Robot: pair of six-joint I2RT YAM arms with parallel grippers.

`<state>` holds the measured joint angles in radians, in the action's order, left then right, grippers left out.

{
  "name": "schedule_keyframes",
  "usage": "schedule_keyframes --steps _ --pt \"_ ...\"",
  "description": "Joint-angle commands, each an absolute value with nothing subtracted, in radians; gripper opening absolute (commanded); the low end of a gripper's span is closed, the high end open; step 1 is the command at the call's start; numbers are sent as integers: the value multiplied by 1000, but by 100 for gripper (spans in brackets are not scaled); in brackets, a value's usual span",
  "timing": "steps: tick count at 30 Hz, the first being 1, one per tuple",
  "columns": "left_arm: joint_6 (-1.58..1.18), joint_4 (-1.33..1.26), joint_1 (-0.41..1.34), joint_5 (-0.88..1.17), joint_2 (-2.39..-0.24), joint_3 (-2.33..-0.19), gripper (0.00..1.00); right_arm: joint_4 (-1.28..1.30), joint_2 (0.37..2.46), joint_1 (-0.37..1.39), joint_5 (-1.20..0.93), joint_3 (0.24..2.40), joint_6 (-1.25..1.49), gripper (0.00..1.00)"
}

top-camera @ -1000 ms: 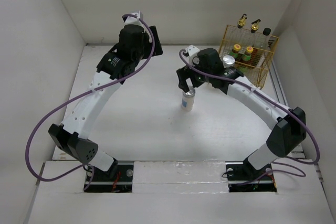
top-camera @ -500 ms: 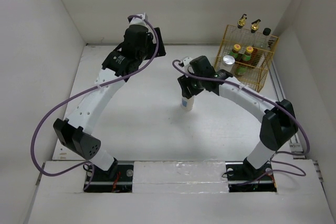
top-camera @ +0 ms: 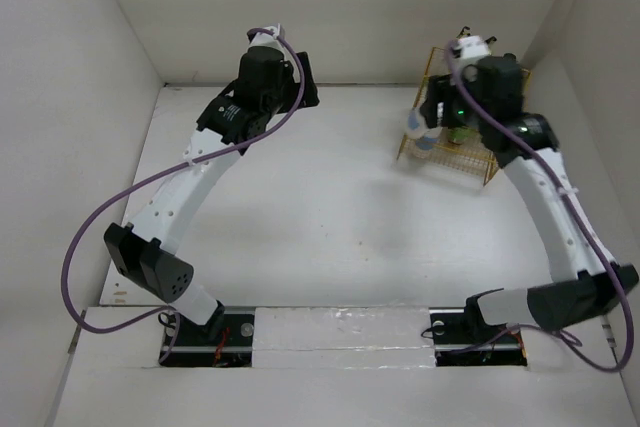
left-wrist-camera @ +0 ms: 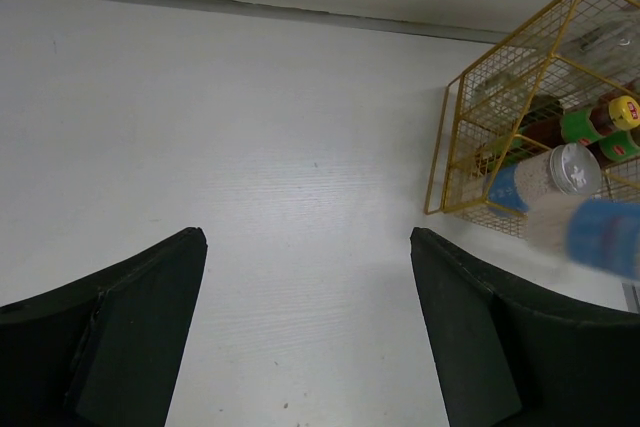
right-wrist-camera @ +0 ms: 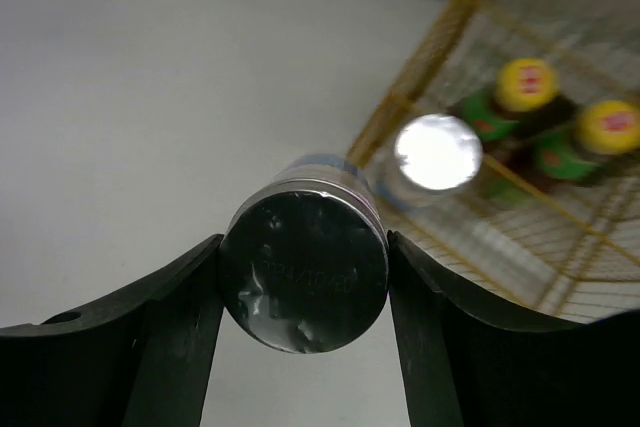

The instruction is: Organize the condiment bottles

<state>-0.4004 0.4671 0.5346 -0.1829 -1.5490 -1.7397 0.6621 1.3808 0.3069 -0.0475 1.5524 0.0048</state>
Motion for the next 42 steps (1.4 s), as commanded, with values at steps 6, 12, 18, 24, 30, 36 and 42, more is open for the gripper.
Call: schedule_keyframes --steps 6,12,18,24,30,36,42 --pt "-387 433 534 -154 -1591 -1802 79 658 1258 51 -25 1649 38 30" --pt "-387 433 534 -118 -1591 -1803 79 539 1321 -72 -97 1603 77 29" --pt "-387 423 534 -109 -1591 -1792 79 509 1414 -81 -121 1635 86 29" --pt "-387 414 534 -109 -1582 -1761 79 509 1500 -81 -110 1635 86 29" --pt "-387 414 534 -109 -1582 -1752 79 482 1555 -81 -71 1583 86 29" --pt "-396 414 534 -109 -1582 -1743 79 459 1624 -72 -48 1517 86 29" --pt "-396 414 534 -109 -1582 -1743 83 459 1647 -54 -38 1499 86 47"
